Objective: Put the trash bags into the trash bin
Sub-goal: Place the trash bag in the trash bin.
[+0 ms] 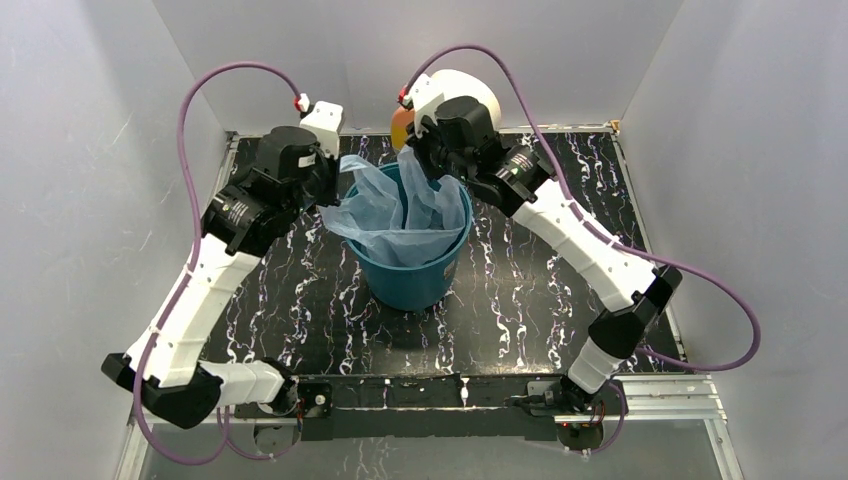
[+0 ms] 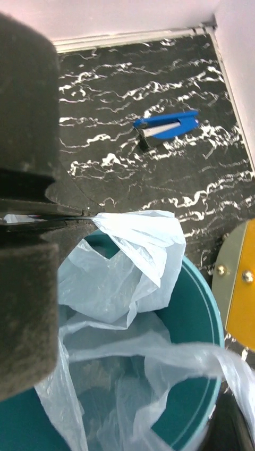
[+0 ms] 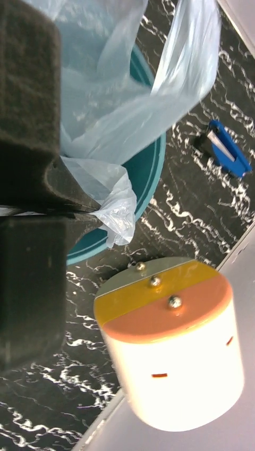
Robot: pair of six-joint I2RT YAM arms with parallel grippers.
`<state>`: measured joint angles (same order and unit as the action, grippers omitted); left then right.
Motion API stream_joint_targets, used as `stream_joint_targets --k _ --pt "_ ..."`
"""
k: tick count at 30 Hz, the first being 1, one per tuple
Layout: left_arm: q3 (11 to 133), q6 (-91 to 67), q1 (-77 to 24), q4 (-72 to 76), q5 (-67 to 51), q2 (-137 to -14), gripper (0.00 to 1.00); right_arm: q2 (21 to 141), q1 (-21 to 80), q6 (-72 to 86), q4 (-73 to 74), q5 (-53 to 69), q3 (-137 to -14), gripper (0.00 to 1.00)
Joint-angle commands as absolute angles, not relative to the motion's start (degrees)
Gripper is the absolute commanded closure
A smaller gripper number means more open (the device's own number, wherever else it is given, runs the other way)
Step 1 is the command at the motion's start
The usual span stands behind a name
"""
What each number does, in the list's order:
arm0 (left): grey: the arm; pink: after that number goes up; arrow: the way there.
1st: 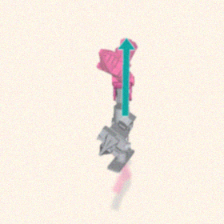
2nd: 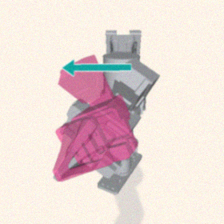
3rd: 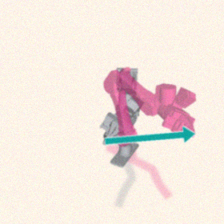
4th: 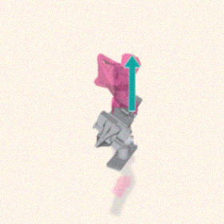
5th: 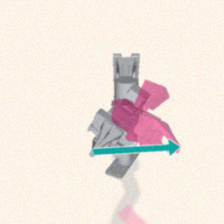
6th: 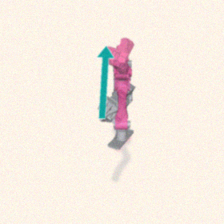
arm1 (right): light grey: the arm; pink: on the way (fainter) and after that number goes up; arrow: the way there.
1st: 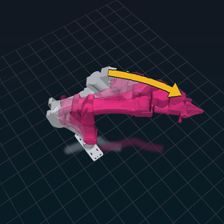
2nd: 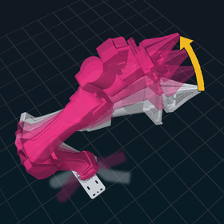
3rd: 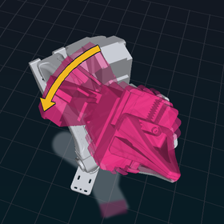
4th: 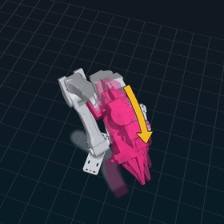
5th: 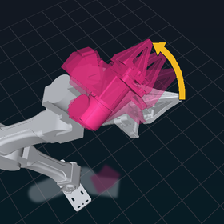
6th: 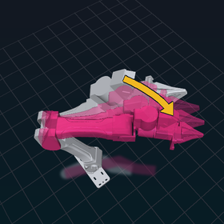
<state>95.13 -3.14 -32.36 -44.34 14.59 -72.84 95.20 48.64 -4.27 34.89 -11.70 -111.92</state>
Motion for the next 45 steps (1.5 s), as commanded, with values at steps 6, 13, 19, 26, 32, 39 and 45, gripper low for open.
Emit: stream_joint_targets --k 6,13,19,26,32,39,45 --pt "83.46 -10.37 -30.59 -40.45 31.91 -61.79 1.0 84.27 30.35 8.87 28.18 -12.75 -98.07 1.0" --pt "73.9 -13.93 -30.41 -45.25 36.04 -54.16 1.0 73.39 20.55 13.43 23.59 -5.9 -80.36 0.93" --pt "67.75 -17.05 -30.41 -46.96 30.46 -51.78 0.99 72.24 20.55 13.37 25.13 3.39 -76.47 0.87" --pt "74.02 -14.01 -30.41 -46.12 28.41 -52.16 0.62 70.17 20.55 8.44 25.19 8.36 -82.41 0.64" --pt "81.18 -8.54 -30.41 -45.02 25.98 -54.22 0.45 69.22 20.53 3.87 24.07 12.56 -85.45 0.44" --pt "86.21 -1.41 -30.41 -44.09 22.98 -57.18 0.4 67.45 20.53 0.22 19.1 14.74 -85.97 0.35" --pt "92.14 3.72 -30.41 -46.66 15.43 -64.8 0.37 68.26 21.33 -3.26 15.36 25.73 -88.3 0.34"
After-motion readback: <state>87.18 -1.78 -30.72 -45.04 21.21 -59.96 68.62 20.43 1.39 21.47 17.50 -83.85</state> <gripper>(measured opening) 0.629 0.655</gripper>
